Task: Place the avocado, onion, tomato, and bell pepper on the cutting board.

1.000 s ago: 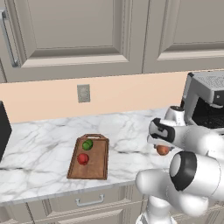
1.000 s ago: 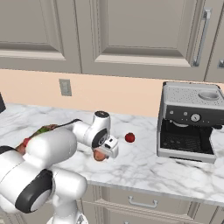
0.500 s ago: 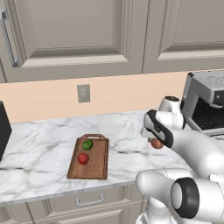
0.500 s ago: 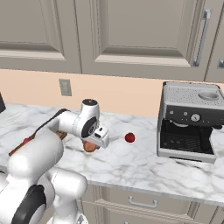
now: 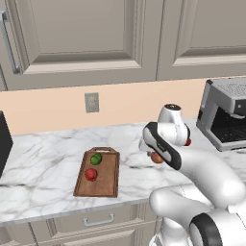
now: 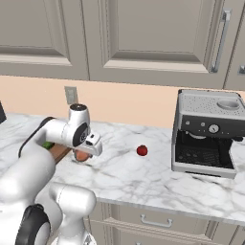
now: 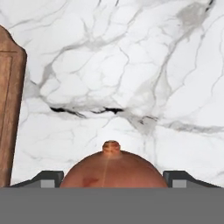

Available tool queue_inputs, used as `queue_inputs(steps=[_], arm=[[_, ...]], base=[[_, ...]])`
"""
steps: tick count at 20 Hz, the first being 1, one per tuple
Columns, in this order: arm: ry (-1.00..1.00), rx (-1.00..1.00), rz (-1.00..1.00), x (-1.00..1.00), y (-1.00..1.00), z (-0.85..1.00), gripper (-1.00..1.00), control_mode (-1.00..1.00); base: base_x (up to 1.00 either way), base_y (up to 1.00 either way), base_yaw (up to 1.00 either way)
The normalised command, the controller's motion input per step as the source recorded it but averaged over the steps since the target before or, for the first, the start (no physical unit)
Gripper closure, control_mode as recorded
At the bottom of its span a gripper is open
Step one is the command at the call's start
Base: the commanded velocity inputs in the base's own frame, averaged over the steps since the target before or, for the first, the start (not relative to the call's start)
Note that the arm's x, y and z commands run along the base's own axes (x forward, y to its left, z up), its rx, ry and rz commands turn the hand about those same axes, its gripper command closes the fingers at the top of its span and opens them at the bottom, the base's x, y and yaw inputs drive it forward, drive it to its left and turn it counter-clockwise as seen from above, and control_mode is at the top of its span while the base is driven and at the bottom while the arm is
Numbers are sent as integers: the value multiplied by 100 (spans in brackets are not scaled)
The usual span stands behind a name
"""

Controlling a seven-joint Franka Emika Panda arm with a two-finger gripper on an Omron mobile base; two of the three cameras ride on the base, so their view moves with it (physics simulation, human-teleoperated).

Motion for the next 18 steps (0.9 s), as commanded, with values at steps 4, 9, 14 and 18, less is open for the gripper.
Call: queue_inputs(steps=[4,9,14,18], arm=[[-2,0,4,0,69,1,100,-100],[-3,0,1,0,72,0,100,-100],[-2,0,1,0,71,0,100,-100],[-1,0,0,0,66,0,100,-100]], base=[[0,0,0],[0,0,0],[0,0,0],[0,0,0]])
